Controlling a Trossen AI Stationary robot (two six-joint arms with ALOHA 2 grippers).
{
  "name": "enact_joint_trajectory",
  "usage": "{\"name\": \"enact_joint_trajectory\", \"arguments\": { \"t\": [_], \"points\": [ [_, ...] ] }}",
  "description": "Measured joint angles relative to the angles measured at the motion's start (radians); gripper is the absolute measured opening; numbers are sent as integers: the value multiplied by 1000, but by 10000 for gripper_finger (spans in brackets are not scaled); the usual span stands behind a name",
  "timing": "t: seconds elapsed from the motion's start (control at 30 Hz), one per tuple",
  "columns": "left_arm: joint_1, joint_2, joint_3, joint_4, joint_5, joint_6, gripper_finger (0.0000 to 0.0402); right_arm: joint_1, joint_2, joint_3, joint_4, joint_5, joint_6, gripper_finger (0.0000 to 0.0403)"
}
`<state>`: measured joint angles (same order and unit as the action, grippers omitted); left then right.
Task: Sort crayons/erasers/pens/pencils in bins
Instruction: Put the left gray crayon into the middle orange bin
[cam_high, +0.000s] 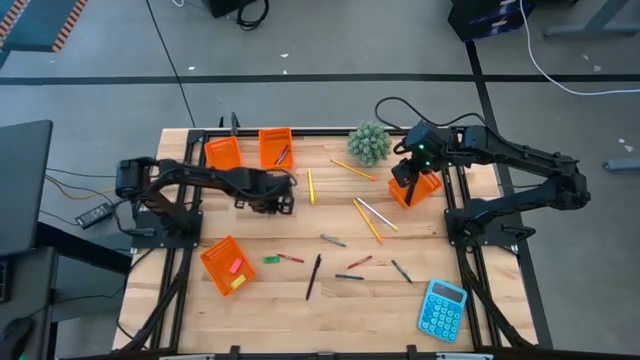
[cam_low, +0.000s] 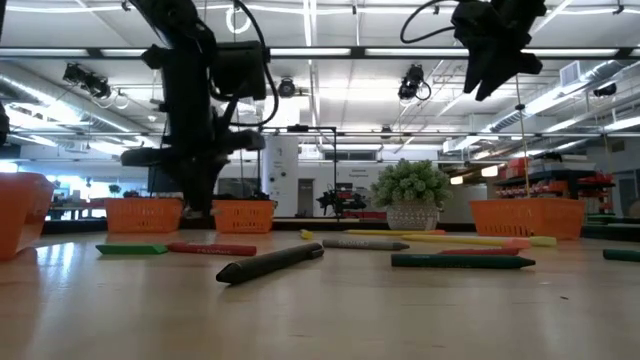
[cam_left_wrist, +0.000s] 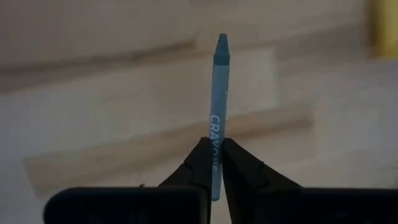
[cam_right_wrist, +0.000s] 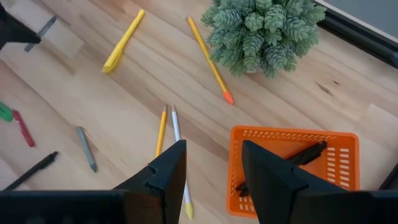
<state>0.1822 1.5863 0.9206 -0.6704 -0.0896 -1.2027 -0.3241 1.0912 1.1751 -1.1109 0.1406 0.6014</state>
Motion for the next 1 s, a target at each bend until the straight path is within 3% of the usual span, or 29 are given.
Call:
{"name": "enact_joint_trajectory", "arguments": {
  "t": [0.13, 0.27, 0.53, 0.8, 1.0],
  "points": [
    [60, -41, 20, 20, -10, 41, 39, 0, 0, 0, 11, 0, 0, 161],
    [123, -48, 110, 13, -51, 202, 50, 0, 0, 0, 12, 9, 19, 161],
    [304, -47, 282, -17, -128, 500, 29, 0, 0, 0, 15, 16, 79, 161],
    [484, -16, 281, -51, -108, 637, 51, 0, 0, 0, 15, 16, 143, 161],
    [512, 61, 282, 41, -55, 716, 39, 0, 0, 0, 17, 16, 160, 161]
  ]
}}
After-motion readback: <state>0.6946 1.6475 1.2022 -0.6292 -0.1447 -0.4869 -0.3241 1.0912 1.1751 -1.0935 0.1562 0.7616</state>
